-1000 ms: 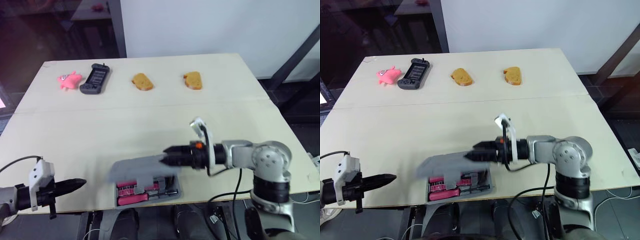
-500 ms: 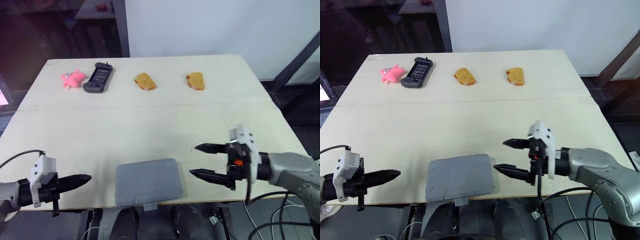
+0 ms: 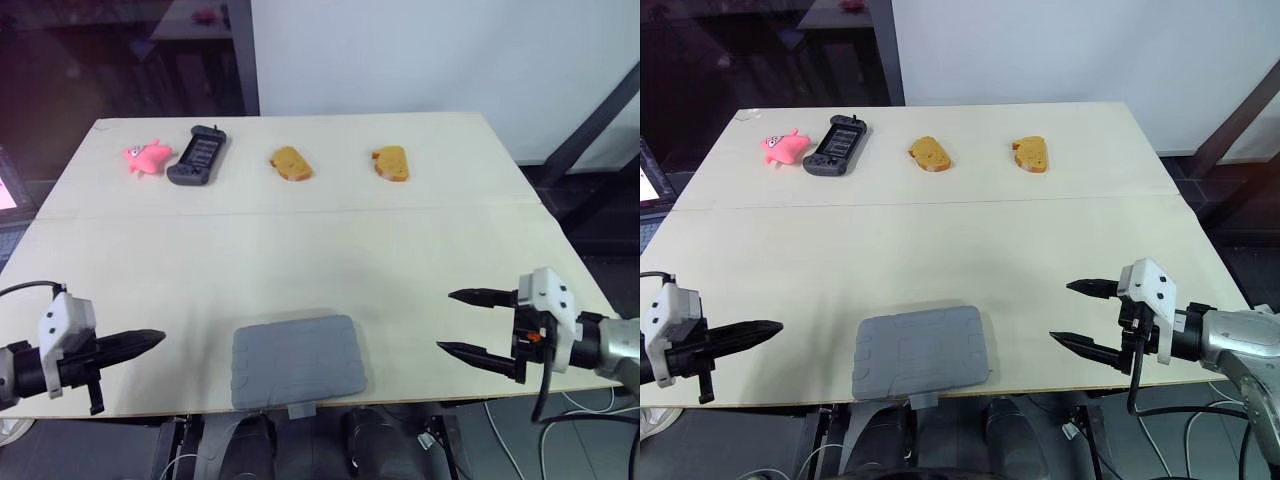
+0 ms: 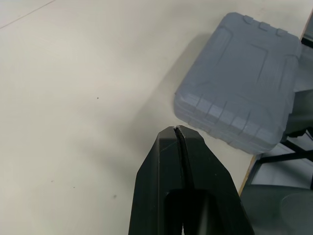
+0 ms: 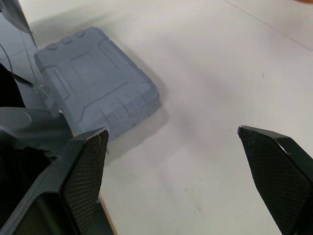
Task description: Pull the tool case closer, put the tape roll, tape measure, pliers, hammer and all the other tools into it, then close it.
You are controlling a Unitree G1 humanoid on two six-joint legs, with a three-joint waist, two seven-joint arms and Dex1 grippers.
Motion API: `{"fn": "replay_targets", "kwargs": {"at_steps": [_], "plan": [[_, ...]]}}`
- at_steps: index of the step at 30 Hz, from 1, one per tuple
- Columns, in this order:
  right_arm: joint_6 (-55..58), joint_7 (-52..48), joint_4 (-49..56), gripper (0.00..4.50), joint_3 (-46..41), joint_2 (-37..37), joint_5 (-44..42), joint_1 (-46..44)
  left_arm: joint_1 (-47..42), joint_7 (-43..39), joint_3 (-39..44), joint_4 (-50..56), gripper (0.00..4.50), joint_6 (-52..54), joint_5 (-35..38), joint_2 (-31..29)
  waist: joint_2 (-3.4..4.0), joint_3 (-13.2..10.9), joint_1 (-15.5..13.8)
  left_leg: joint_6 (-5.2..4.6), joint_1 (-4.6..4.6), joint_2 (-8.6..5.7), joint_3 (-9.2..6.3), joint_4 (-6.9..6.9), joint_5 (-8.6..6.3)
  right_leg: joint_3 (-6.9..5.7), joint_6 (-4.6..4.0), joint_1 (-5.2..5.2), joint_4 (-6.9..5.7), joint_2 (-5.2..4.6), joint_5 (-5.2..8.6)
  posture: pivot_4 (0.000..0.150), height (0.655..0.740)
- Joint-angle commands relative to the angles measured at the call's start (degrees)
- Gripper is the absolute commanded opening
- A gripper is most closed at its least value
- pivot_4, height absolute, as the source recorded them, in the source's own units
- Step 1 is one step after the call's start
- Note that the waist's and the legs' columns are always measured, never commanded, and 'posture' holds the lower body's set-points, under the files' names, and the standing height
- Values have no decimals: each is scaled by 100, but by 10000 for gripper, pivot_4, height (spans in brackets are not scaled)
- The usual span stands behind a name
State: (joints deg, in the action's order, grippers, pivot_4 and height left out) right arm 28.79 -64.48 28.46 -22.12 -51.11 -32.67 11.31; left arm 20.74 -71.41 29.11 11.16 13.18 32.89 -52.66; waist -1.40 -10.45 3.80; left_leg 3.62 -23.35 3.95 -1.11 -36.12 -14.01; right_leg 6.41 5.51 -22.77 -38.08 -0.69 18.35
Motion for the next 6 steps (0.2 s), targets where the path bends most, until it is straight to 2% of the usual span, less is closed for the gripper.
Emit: {"fn": "replay_targets", "kwargs": {"at_steps": [1, 6], "plan": [[-144, -33, 32, 44667, 38, -45, 0, 4, -10, -8, 211, 85, 0, 29, 6, -51, 0, 0, 1, 0, 0, 0, 0, 1, 0, 0, 1, 0, 0, 0, 0, 1500, 7400], [-165, -24, 50, 44667, 101, -49, -16, 36, 31, -24, 270, 122, 0, 34, 8, -39, 1, 0, 2, 0, 0, 0, 0, -2, 0, 0, 1, 1, 0, 0, -1, 1500, 7400]]}}
